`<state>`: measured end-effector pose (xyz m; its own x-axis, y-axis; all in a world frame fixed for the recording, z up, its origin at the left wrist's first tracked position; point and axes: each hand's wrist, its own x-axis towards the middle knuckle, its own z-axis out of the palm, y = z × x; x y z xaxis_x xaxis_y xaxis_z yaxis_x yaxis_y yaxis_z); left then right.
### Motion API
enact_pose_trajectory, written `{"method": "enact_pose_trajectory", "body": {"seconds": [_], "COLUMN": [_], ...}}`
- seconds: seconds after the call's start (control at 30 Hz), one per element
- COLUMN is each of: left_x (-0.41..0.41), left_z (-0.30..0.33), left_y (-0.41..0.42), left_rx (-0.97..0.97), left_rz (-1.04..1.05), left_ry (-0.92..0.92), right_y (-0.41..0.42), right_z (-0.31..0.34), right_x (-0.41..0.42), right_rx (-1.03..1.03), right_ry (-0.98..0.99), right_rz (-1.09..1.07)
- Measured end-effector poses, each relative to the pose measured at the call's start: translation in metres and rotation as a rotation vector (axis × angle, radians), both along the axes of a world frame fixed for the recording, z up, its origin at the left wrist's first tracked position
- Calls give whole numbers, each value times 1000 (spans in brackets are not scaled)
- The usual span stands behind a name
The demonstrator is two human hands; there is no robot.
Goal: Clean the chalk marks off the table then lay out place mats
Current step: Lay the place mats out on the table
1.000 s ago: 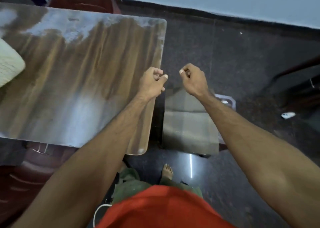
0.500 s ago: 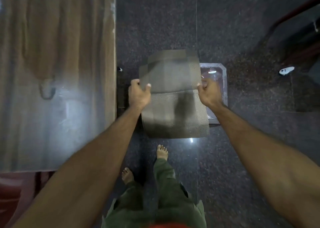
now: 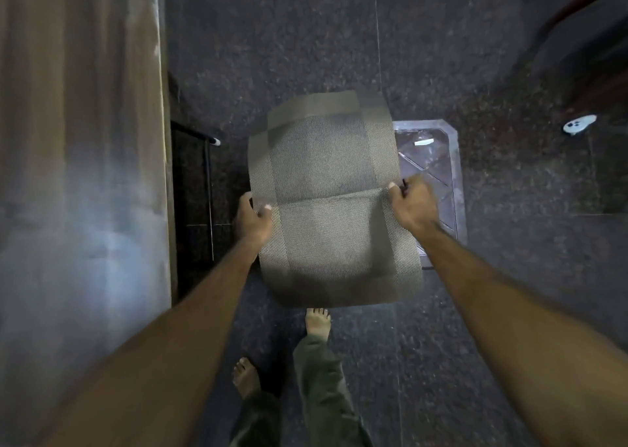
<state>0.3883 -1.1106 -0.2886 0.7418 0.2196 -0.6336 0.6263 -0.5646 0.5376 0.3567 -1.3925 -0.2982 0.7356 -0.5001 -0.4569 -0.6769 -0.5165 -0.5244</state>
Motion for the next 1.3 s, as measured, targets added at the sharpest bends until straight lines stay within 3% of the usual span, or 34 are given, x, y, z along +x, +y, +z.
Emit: {"method": "enact_pose_trajectory", "body": {"seconds": [0.3,0.57,0.87,1.0,1.13,1.3], "left_x": [2,4,24,31,28,19], "left_z": [-7,27,165,239,306,353], "left_y": [9,9,37,73,121,196], "left_rx": [-93,-74,-216,-252,-441,-568], "left_rz": [-1,-104,-198,-129,55,143], "left_ry": [-105,-322,-597,-678,-663,-655], "right_y": [-3,-5,8,41,91,167], "right_z": [-15,6,121,189,243,279], "right_x": [-4,-17,-3,21,45,71], "right_rx": [-48,16,122,132,192,304], "right_ry": [9,-166,-482,-605,-685,-725], "right_rz": [46,203,155,176,218,228]}}
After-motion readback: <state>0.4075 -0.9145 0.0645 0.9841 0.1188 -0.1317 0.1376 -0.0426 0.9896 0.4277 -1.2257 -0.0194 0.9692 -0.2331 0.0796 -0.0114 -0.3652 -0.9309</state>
